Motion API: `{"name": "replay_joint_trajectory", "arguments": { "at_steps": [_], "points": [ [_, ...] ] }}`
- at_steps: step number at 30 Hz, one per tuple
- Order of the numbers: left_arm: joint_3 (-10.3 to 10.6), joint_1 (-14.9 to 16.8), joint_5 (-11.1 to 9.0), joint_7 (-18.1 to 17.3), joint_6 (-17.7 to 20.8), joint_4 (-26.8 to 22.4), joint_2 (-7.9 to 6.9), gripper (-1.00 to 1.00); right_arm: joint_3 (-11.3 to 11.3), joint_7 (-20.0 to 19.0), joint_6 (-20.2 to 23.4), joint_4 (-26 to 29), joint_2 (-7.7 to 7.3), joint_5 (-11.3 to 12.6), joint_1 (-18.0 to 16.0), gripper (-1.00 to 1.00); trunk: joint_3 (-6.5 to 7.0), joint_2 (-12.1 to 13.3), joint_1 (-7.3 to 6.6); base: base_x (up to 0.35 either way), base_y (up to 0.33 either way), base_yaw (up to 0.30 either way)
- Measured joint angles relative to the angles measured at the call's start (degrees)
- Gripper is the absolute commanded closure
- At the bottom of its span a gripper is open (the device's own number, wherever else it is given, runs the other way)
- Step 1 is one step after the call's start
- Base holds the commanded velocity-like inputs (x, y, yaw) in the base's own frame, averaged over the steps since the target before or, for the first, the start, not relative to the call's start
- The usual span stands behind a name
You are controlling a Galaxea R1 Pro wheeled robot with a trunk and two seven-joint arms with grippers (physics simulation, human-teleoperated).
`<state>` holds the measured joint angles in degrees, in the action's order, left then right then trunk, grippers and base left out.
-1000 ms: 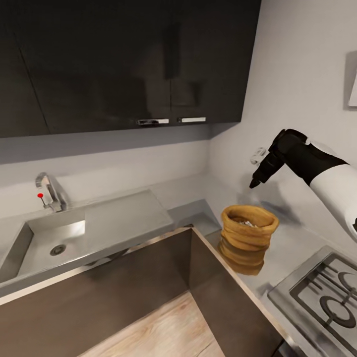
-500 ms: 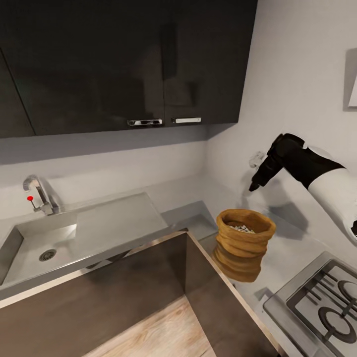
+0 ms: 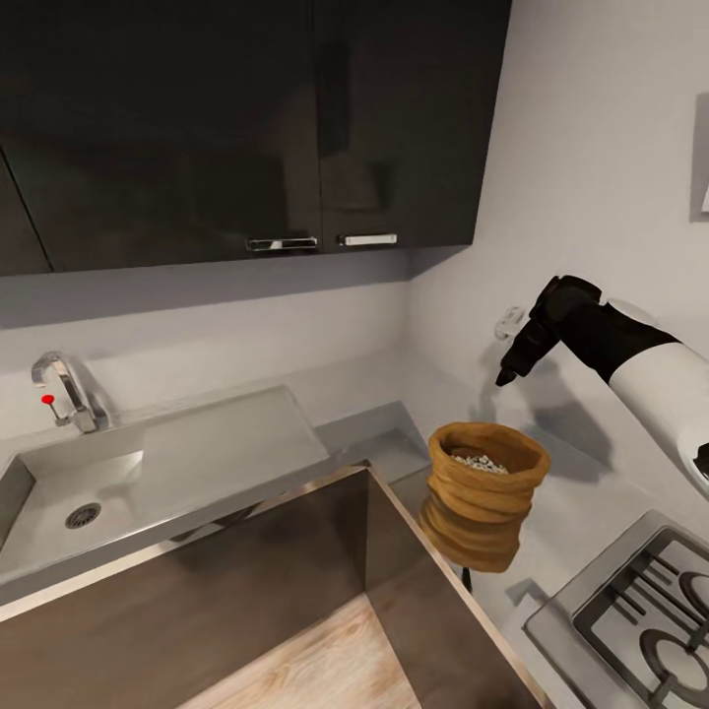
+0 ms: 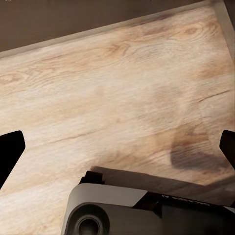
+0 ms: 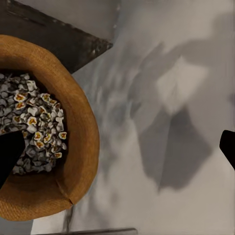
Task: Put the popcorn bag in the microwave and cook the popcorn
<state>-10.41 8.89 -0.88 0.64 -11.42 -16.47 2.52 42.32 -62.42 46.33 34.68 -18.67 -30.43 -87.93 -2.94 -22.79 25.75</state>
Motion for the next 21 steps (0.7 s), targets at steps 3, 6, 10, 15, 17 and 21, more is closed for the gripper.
{"name": "replay_joint_trajectory", "arguments": {
  "at_steps": [3, 6, 10, 15, 17, 21],
  "points": [
    [-0.01, -0.02, 0.0, 0.0, 0.0, 0.0, 0.0, -1.0, 0.0, 0.62, 0.01, -0.14, -0.02, 0.08, 0.02, -1.0, 0.0, -0.01, -0.01, 0.104, -0.001, 0.0],
    [-0.06, -0.02, -0.02, 0.0, 0.0, 0.0, -0.02, -1.0, 0.0, 1.03, 0.02, -0.24, 0.0, 0.13, 0.03, -1.0, 0.0, 0.0, -0.01, 0.133, 0.0, 0.0],
    [-0.07, -0.04, -0.01, 0.0, 0.0, 0.0, -0.01, -1.0, -0.02, 1.09, 0.02, -0.27, -0.03, 0.31, 0.03, -1.0, 0.0, 0.0, 0.0, 0.016, 0.0, 0.0],
    [-0.07, -0.01, 0.0, 0.0, 0.0, 0.0, -0.01, -1.0, -0.07, 1.1, 0.03, -0.27, -0.07, 0.38, 0.03, -1.0, -0.06, 0.0, 0.0, 0.001, 0.0, 0.0],
    [-0.07, -0.01, 0.0, 0.0, 0.0, 0.0, -0.01, -1.0, -0.08, 1.13, 0.03, -0.27, -0.07, 0.38, 0.03, -1.0, -0.19, 0.01, 0.0, 0.0, 0.0, 0.0],
    [-0.07, -0.03, 0.0, 0.0, 0.0, 0.0, -0.02, -1.0, -0.09, 1.18, 0.03, -0.27, -0.08, 0.38, 0.03, -1.0, -0.54, 0.01, 0.0, 0.0, 0.0, 0.0]
  ]
}}
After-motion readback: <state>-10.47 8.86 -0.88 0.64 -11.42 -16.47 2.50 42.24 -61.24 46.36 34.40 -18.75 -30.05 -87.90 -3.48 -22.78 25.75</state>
